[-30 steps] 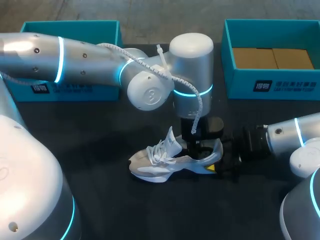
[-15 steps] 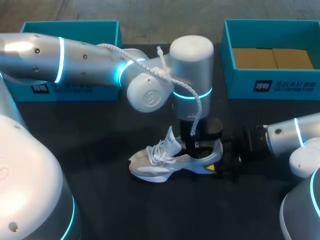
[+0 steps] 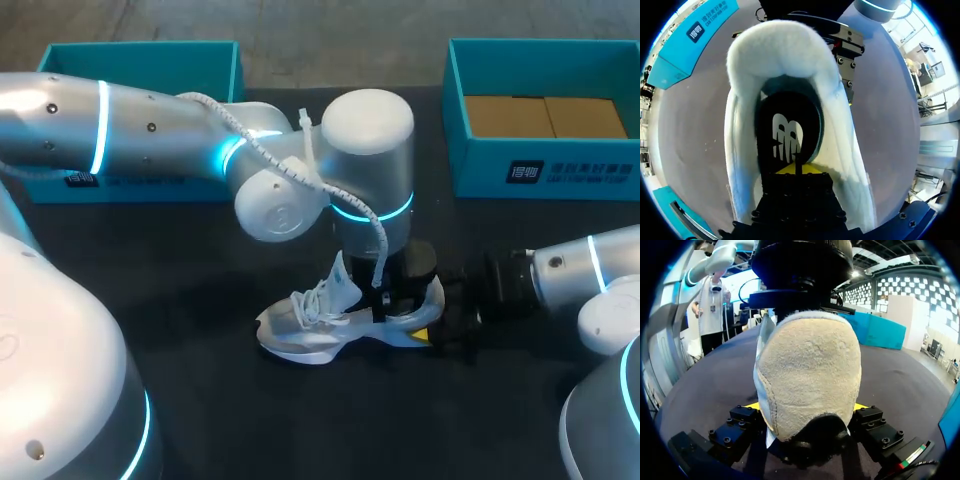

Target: Take the shoe out of the shoebox, open the shoe tongue, remove and reinsert the insole, then place the shoe into the shoebox

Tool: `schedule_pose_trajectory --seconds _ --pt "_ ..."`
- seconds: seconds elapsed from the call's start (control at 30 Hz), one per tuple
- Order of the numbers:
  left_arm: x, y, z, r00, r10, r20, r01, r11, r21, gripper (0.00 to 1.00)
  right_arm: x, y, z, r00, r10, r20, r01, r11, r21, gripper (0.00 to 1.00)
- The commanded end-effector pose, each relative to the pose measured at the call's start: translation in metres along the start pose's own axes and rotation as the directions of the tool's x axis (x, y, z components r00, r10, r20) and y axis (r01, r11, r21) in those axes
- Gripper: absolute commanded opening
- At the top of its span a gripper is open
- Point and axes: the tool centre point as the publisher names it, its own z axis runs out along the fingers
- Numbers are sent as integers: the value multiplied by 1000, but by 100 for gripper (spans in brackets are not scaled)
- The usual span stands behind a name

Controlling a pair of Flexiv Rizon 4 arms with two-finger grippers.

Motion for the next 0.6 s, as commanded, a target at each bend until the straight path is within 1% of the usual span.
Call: schedule_pose_trajectory --seconds 0.03,0.13,0.17,0.33,0.37,0.6 --pt "-3 18 -1 1000 -2 17 2 1000 17 0 1 0 1 1000 0 3 0 1000 4 0" --pt "-3 20 -8 1000 -6 27 5 999 37 0 1 0 1 1000 0 3 0 1000 4 0" --pt "-3 21 -13 1000 -7 27 6 998 56 0 1 0 1 1000 0 3 0 1000 4 0" --pt "-2 24 -23 1000 -4 15 3 997 76 0 1 0 1 1000 0 3 0 1000 4 0" --pt "-2 25 -26 1000 -3 -3 3 996 93 0 1 0 1 1000 0 3 0 1000 4 0" --pt "1 27 -40 998 -2 -58 10 992 126 0 1 0 1 1000 0 3 0 1000 4 0"
